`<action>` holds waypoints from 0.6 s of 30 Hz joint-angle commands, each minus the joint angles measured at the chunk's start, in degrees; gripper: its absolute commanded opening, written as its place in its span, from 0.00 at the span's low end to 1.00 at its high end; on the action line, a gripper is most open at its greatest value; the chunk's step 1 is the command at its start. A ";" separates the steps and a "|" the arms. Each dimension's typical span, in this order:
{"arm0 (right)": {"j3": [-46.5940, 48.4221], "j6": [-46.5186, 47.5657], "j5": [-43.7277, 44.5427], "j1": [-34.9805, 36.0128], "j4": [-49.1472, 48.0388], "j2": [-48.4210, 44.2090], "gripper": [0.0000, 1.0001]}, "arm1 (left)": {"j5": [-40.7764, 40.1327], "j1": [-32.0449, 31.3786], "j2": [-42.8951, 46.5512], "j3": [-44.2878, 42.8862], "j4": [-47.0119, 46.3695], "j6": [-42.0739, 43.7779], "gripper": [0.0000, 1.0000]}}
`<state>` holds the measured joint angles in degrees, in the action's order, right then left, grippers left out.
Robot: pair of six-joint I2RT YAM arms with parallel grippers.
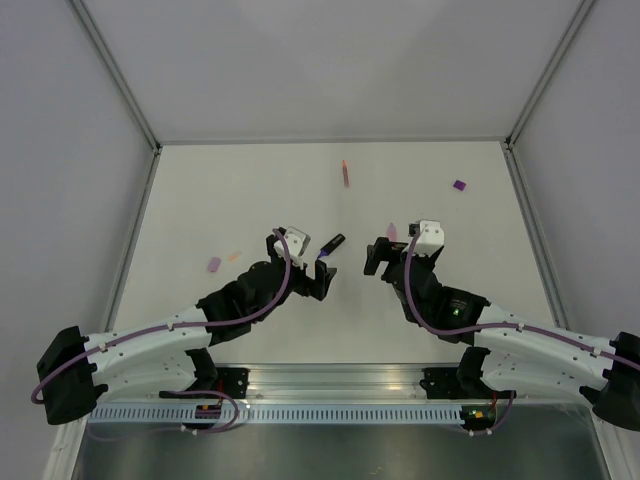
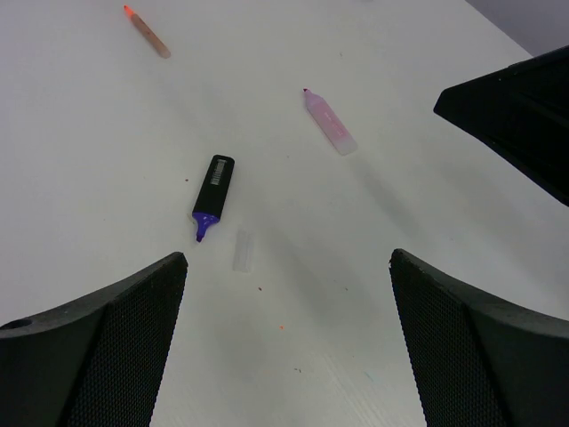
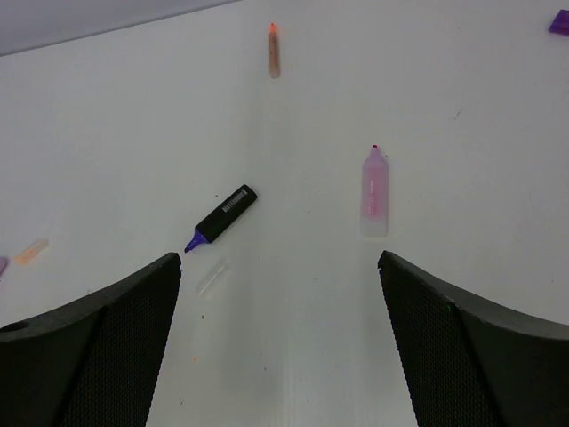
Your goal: Insert the pens into the pen caps
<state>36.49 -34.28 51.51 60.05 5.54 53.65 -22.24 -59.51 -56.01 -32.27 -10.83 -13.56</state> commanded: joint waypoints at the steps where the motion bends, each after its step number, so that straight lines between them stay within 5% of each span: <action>1: 3.41 -0.79 0.96 0.24 1.05 0.06 0.98 | 0.00 -0.17 0.11 -1.83 -2.35 -0.94 1.00; 10: 7.61 8.07 4.39 -1.34 4.30 -2.14 0.97 | -2.19 -0.08 0.37 -0.69 -3.67 -0.15 1.00; 15: 12.11 10.99 -2.18 -11.34 8.16 -0.83 0.96 | -3.33 -0.08 1.69 -0.16 -3.67 -0.32 1.00; 18: 15.01 11.17 -14.79 -22.05 11.59 6.61 0.89 | -5.18 -0.09 3.62 0.54 -3.58 -1.02 1.00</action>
<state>48.34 -25.54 48.12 45.54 12.60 54.63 -24.23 -59.51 -54.81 -32.21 -11.73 -13.56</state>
